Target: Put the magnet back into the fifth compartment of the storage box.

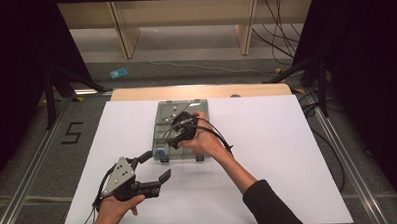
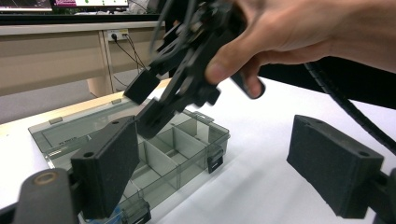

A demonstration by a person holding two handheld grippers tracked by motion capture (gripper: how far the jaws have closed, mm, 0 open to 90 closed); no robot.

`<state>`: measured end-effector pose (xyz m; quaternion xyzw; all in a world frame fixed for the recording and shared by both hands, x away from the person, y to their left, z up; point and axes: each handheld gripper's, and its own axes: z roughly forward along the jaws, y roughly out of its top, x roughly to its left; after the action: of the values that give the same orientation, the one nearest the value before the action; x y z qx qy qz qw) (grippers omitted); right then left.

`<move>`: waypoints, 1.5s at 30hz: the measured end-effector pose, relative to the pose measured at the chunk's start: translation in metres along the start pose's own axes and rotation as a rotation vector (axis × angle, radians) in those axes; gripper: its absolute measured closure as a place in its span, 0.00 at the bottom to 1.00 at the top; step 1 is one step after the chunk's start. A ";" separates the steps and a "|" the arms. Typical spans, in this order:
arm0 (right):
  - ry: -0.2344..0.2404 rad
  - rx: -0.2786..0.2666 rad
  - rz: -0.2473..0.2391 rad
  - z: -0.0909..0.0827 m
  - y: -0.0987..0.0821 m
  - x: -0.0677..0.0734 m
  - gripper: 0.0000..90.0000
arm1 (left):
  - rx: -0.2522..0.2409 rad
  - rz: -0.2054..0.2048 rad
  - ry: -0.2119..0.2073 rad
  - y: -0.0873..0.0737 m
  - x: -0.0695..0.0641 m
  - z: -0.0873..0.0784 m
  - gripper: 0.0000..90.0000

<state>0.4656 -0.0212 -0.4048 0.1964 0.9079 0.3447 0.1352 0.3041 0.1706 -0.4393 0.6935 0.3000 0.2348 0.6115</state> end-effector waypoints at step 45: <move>-0.034 -0.199 0.120 -0.078 -0.077 0.004 0.29 | -0.002 0.008 0.003 0.001 0.001 0.000 0.18</move>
<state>0.4118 -0.1167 -0.4013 0.2420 0.8533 0.4374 0.1483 0.3049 0.1719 -0.4388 0.6937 0.2979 0.2383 0.6109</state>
